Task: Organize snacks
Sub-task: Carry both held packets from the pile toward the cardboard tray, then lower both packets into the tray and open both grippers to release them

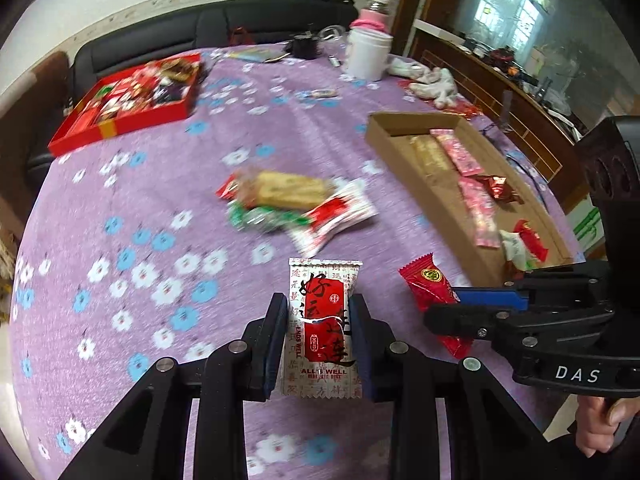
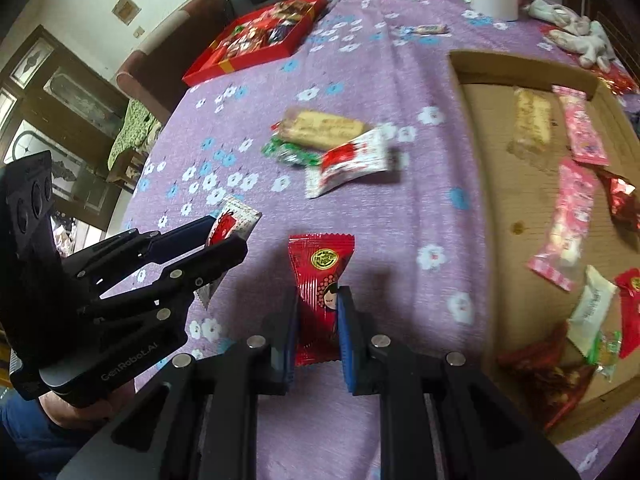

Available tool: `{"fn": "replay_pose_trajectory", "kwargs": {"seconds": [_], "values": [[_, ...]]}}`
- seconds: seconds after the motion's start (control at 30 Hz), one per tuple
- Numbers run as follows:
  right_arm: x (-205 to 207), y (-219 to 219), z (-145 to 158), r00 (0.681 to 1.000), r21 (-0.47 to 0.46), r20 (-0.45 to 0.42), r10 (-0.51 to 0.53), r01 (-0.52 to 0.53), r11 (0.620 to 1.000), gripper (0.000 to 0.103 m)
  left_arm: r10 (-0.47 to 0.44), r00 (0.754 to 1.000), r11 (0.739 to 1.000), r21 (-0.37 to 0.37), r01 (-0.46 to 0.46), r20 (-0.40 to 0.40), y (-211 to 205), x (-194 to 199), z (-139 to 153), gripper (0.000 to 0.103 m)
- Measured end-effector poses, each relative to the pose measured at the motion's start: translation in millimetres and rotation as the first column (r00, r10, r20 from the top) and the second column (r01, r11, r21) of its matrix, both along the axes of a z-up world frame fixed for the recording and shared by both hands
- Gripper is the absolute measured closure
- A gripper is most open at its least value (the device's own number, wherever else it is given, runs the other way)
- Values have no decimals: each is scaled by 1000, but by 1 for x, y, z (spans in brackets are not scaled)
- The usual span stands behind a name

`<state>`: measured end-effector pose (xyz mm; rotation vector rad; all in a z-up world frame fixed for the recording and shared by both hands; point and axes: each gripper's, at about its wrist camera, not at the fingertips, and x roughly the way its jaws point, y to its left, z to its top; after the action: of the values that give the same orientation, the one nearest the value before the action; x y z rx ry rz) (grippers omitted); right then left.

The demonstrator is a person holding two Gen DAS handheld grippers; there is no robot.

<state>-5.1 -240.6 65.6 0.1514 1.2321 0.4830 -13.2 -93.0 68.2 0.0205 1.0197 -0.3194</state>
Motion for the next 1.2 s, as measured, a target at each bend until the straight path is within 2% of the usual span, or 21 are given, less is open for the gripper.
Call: {"fn": "replay_pose_trajectory", "kwargs": {"seconds": [0.73,1.2], "values": [[-7,-121,13,981,34,11,-194,194,980,86,-185,983,983,14,185,10,-121,14,17,71],[-4,-169,7,968,33,-12,-251,251,967,86,-213,977,977,0,213,-21,-171,28,9,71]]}}
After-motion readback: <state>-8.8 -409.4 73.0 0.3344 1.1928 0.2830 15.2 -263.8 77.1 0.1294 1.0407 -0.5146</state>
